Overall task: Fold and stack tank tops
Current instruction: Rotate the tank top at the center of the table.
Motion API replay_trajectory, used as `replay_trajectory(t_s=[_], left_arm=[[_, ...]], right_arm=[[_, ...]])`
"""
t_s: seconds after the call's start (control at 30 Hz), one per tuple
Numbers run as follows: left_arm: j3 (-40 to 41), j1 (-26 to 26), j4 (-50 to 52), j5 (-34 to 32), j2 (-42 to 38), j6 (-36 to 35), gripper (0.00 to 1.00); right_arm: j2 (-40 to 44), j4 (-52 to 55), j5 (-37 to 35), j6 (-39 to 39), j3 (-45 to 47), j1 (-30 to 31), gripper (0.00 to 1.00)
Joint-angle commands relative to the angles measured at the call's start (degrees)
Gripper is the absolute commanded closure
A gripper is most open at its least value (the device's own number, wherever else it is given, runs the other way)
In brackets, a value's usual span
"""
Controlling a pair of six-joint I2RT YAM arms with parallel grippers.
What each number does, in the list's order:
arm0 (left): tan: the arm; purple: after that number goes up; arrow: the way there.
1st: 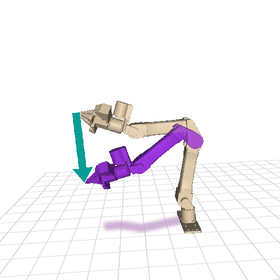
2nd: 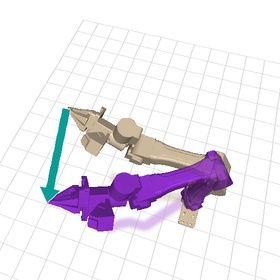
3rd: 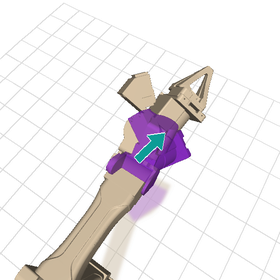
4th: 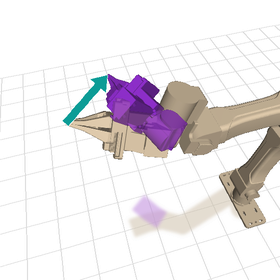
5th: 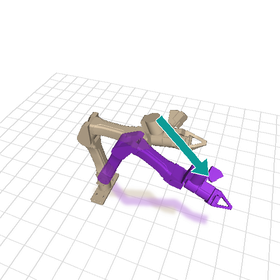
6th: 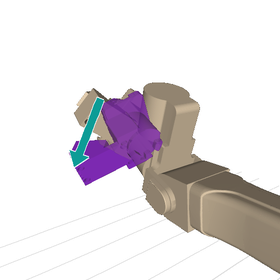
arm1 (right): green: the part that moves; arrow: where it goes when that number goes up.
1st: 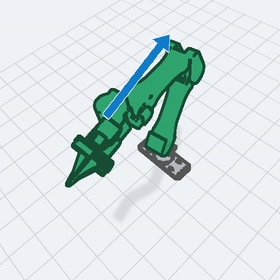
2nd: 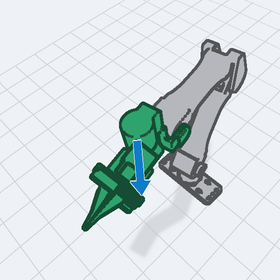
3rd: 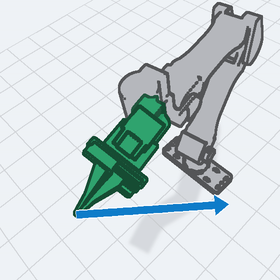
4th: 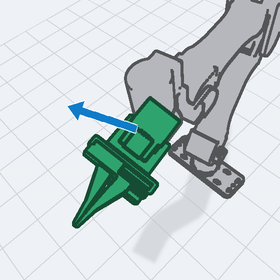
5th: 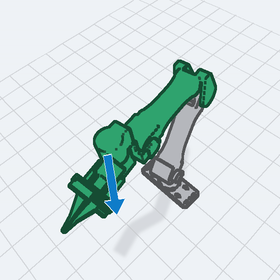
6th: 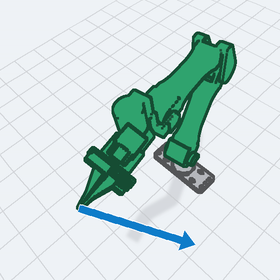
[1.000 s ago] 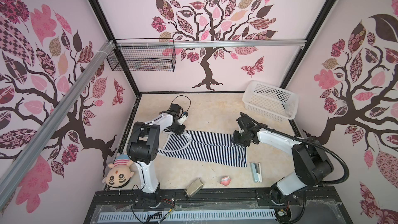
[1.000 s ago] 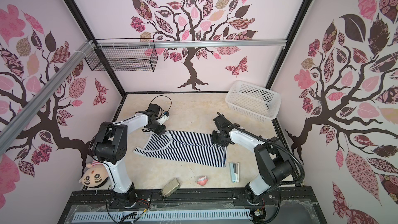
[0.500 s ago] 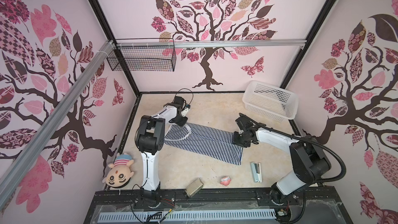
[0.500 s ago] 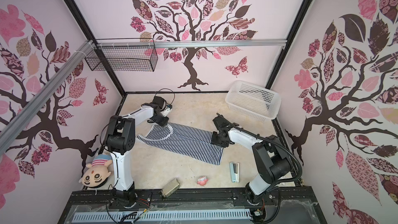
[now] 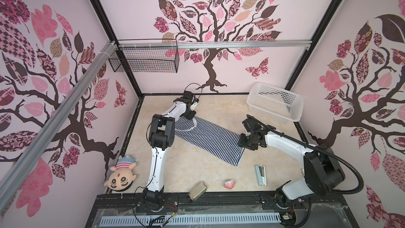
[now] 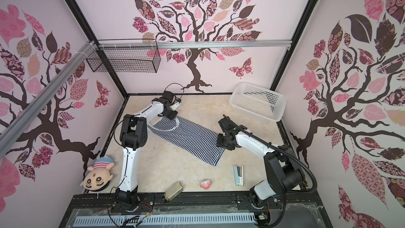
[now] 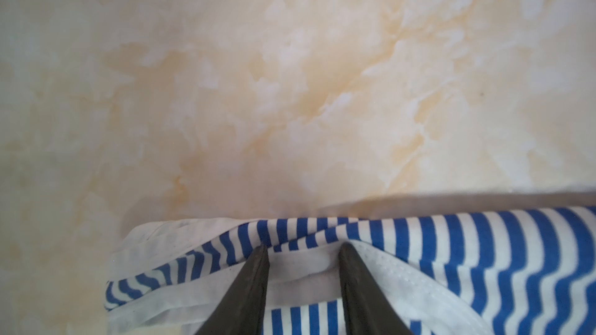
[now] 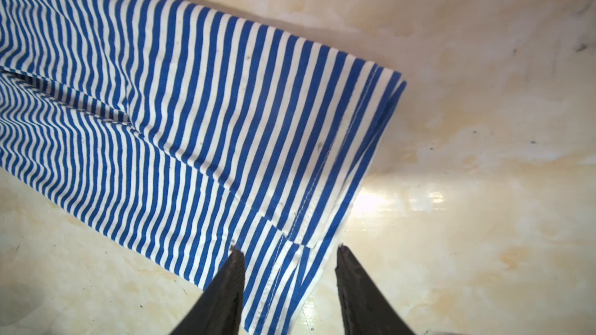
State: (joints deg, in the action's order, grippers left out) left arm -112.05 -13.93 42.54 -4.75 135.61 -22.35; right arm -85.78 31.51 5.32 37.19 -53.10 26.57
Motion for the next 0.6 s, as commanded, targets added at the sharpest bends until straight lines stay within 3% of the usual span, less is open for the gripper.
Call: replay_trajectory(t_s=[0.0, 0.1, 0.2, 0.37, 0.57], left_arm=[[-3.5, -0.1, 1.4, -3.8, 2.5, -1.4, 0.60], [-4.9, 0.1, 5.2, -2.4, -0.2, -0.1, 0.59], [0.3, 0.3, 3.5, 0.2, -8.4, 2.0, 0.59], [14.6, 0.3, 2.4, 6.3, -22.5, 3.7, 0.57], [31.1, 0.0, -0.2, 7.7, -31.1, 2.1, 0.58]], right_arm=[[-1.0, 0.8, -1.1, -0.2, -2.8, 0.2, 0.50], [-2.9, -0.1, -1.5, -0.7, -5.0, 0.3, 0.50], [-5.6, -1.0, -2.1, -1.5, -7.3, 0.3, 0.50], [-12.1, -4.5, -1.8, -2.6, -10.7, 0.2, 0.50], [-19.1, -4.5, -2.2, -3.3, -15.3, 0.0, 0.51]])
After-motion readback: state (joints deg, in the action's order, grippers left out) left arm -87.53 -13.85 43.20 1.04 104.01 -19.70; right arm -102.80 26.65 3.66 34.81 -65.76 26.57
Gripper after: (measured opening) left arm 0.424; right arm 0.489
